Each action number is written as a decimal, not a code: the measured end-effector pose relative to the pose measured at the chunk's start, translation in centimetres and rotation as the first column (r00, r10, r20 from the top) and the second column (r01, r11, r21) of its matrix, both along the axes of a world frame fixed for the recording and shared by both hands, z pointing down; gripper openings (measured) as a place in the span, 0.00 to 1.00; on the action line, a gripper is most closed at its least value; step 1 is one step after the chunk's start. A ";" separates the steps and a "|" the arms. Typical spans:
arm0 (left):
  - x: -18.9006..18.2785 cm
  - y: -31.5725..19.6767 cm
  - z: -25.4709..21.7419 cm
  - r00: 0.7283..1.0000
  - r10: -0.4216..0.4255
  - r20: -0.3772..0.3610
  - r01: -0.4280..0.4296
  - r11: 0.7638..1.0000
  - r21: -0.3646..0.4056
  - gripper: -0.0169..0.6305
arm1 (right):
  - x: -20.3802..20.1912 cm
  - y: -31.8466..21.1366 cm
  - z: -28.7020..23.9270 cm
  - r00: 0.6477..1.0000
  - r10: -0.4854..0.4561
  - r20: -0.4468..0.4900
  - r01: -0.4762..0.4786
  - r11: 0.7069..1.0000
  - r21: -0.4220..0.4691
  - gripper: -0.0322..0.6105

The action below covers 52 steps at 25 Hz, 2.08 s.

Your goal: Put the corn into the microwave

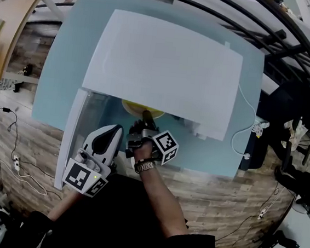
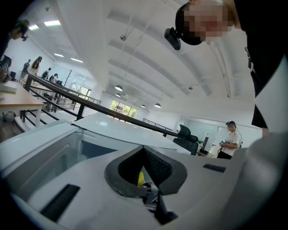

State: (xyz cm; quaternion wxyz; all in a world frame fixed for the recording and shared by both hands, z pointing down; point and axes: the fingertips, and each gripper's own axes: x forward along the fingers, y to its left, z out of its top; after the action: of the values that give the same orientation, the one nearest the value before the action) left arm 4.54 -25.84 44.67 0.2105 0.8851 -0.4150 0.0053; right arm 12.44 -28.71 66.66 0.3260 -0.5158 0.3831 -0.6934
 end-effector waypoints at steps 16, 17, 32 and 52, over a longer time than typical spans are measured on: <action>-0.2 -0.7 1.0 1.000 0.008 -0.016 -0.008 1.000 -0.025 0.03 | -0.1 -2.1 1.2 0.999 0.009 -0.032 -0.010 0.999 -0.031 0.09; -0.3 -0.8 1.1 1.000 0.007 -0.015 -0.008 1.000 -0.028 0.03 | -0.1 -2.2 1.3 0.999 0.008 -0.035 -0.010 0.999 -0.033 0.09; -0.6 -1.2 1.8 1.000 0.011 -0.018 -0.012 0.999 -0.044 0.03 | -0.9 -3.1 1.3 0.998 -0.036 -0.053 0.034 0.998 -0.045 0.09; -0.5 -1.2 2.1 1.000 0.004 -0.012 -0.005 0.999 -0.053 0.03 | -0.8 -3.8 1.6 0.996 -0.074 -0.052 0.068 0.993 -0.099 0.27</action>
State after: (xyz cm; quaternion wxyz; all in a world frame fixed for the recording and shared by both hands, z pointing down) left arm 4.07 -27.02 46.82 0.2364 0.8802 -0.4114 0.0118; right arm 11.60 -32.50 68.26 0.2648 -0.5363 0.3759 -0.7078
